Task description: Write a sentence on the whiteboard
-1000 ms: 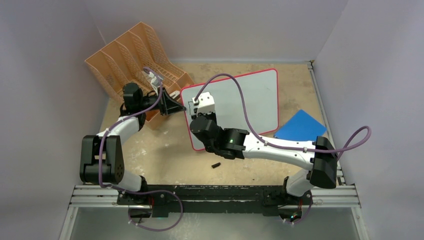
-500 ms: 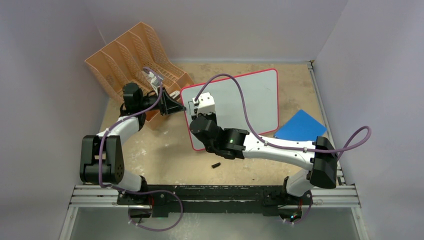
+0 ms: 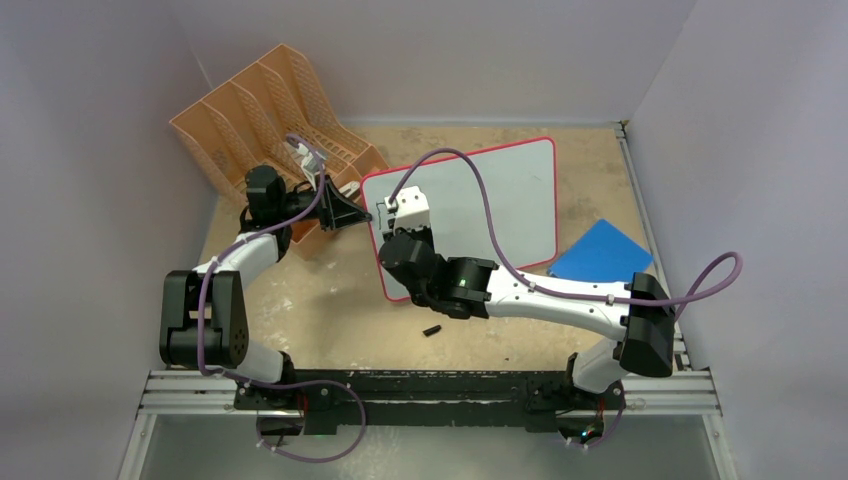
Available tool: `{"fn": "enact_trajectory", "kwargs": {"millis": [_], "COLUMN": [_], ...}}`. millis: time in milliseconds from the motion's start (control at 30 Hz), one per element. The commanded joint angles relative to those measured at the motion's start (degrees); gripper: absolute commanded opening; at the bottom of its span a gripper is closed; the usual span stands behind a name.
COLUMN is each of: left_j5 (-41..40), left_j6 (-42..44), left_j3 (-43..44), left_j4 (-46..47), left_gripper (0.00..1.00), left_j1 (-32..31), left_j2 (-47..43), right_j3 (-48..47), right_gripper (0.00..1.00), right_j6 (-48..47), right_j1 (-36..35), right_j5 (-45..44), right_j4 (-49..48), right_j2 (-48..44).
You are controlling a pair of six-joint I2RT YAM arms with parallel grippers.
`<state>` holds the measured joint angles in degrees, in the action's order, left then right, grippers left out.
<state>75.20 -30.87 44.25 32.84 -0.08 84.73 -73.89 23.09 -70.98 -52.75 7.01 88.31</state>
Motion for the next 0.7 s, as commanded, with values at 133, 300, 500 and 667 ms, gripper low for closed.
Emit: {"fn": "enact_trajectory", "kwargs": {"millis": [133,300,500,667], "left_j5": [2.7,2.7,2.7,2.7], "left_j6": [0.4,0.2,0.1,0.1], "left_j3": [0.4,0.4,0.4,0.3], "left_j4": [2.8,3.0,3.1,3.2], "left_gripper": [0.0,0.0,0.0,0.0], "left_j1": [-0.1,-0.2,-0.2,-0.2], "left_j2": [-2.1,-2.1,-2.2,-2.2], "right_j3": [-0.6,-1.3,-1.8,-2.3], "right_gripper": [0.0,0.0,0.0,0.0], "right_j6": [1.0,1.0,1.0,0.8], "right_j1": [-0.5,-0.9,-1.2,-1.5], "right_j5": [0.7,1.0,1.5,1.8], "right_j4": [0.8,1.1,1.0,0.9], "right_j2": [-0.8,-0.4,0.2,0.7]}}
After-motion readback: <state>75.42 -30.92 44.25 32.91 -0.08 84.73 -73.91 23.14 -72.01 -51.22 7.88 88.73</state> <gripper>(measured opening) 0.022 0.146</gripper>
